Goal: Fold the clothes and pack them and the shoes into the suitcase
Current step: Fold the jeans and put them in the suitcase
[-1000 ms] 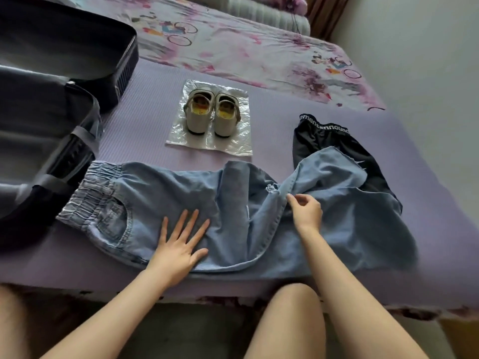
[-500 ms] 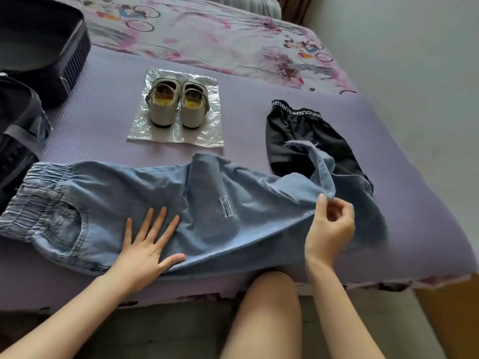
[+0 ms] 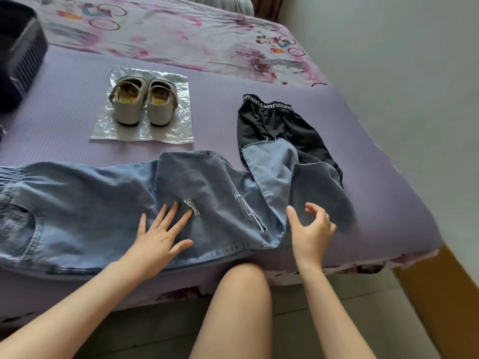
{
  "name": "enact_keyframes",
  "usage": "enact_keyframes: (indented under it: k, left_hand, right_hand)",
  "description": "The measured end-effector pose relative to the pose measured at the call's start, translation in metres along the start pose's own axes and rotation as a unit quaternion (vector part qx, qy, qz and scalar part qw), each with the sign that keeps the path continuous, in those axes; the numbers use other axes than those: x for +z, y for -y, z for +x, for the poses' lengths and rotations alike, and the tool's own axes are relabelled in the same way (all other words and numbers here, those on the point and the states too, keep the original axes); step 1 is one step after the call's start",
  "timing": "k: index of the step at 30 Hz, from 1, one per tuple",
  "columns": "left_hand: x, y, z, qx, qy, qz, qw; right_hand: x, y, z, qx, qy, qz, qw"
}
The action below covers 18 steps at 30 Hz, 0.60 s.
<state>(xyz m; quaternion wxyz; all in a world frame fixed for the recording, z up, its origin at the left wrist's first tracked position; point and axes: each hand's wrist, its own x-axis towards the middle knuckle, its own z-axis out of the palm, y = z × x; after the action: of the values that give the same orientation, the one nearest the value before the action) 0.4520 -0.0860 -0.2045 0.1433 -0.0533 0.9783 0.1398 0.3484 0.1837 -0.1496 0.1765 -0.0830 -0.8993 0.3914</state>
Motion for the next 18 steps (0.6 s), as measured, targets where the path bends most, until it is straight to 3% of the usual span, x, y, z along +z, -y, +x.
enact_keyframes:
  k: [6, 12, 16, 18]
  left_hand:
    - [-0.006, 0.003, -0.002, -0.002, -0.017, 0.001, 1.0]
    - [-0.019, -0.022, 0.007, 0.017, -0.093, -0.13, 0.987]
    - [-0.031, -0.043, 0.013, -0.017, -0.209, -0.193, 0.959]
    - [-0.035, -0.05, 0.018, -0.013, -0.267, -0.184, 0.946]
  right_hand:
    - [0.041, 0.029, 0.037, -0.095, 0.054, -0.149, 0.983]
    - [0.063, 0.018, 0.046, -0.15, 0.06, -0.265, 0.951]
    - [0.044, 0.005, 0.058, -0.157, -0.047, -0.117, 0.98]
    - [0.017, -0.007, 0.079, -0.109, -0.105, -0.053, 0.987]
